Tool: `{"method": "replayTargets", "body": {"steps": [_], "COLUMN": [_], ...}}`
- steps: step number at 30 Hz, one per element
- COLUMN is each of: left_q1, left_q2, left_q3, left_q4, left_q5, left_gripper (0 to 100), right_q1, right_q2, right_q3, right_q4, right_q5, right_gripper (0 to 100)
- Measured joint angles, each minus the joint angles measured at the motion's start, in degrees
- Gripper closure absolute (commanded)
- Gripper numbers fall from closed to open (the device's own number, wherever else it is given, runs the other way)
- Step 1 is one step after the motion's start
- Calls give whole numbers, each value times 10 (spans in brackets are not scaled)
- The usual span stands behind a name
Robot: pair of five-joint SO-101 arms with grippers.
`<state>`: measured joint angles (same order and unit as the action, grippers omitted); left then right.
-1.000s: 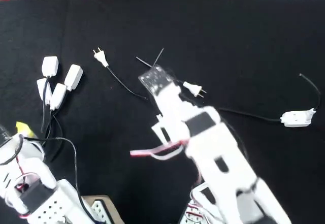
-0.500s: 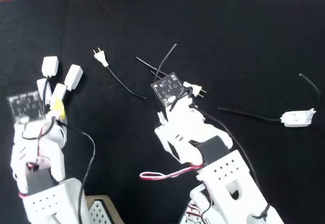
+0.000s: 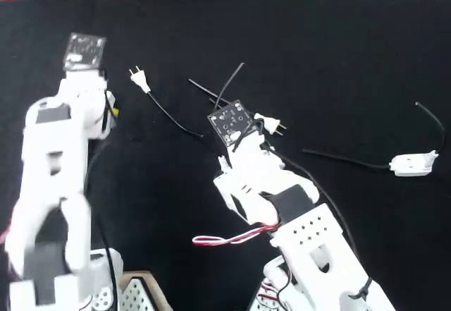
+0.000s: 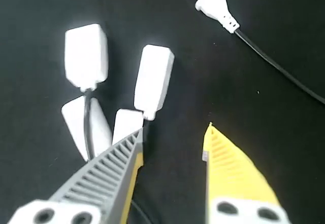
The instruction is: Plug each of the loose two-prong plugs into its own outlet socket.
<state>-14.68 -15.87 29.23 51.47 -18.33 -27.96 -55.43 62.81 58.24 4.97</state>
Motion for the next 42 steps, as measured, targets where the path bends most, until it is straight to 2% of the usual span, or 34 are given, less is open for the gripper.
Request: {"method": "replayTargets", "body": {"steps": [5, 10, 15, 24, 26, 33, 42], "left_q1": [3, 3, 3, -42, -39, -4, 27], "left_q2": [145, 264, 368, 522, 553, 598, 600], "left_q3": [-146, -258, -350, -527, -556, -625, -672], "left_q4": [41, 55, 66, 171, 193, 264, 367], "left_q5": [-1, -1, -24, -83, -100, -152, -182], "left_gripper": [799, 716, 744, 748, 773, 967, 970], "right_q1": [0, 0, 0, 0, 0, 0, 11], "right_q2": [0, 0, 0, 0, 0, 0, 0], "right_q3": [0, 0, 0, 0, 0, 0, 0], "right_q4": [0, 0, 0, 0, 0, 0, 0], "right_q5": [0, 0, 0, 0, 0, 0, 0], "right_gripper": [978, 978, 978, 978, 978, 978, 978]}}
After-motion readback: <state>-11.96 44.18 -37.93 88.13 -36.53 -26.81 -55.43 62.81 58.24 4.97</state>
